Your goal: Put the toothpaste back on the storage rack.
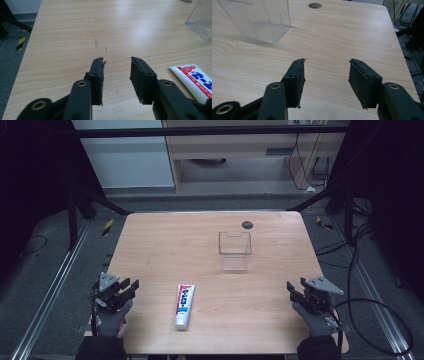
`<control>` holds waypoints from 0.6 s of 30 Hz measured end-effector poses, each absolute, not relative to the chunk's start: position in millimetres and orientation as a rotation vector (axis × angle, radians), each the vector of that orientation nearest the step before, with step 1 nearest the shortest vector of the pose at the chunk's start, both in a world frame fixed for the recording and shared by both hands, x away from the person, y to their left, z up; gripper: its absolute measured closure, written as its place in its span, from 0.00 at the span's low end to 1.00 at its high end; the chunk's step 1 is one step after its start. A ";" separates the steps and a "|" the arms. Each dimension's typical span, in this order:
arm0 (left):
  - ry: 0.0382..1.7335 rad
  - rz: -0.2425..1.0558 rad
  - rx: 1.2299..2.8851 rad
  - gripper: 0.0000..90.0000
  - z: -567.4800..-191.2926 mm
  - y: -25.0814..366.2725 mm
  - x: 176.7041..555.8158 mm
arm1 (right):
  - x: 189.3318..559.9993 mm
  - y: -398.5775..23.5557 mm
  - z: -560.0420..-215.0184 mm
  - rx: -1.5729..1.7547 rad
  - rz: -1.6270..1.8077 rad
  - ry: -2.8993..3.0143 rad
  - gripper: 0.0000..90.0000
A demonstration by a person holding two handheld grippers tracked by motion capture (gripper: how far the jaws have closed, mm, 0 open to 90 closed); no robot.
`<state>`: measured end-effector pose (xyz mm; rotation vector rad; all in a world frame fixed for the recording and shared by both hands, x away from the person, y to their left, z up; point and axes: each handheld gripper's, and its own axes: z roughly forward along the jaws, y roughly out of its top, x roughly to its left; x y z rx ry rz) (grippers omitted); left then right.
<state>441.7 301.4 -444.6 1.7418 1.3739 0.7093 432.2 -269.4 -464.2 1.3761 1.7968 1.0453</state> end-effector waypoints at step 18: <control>1.310 0.556 1.924 0.97 -453.5 271.7 430.0 | 425.9 -254.1 -465.5 1.348 1.053 1.879 0.53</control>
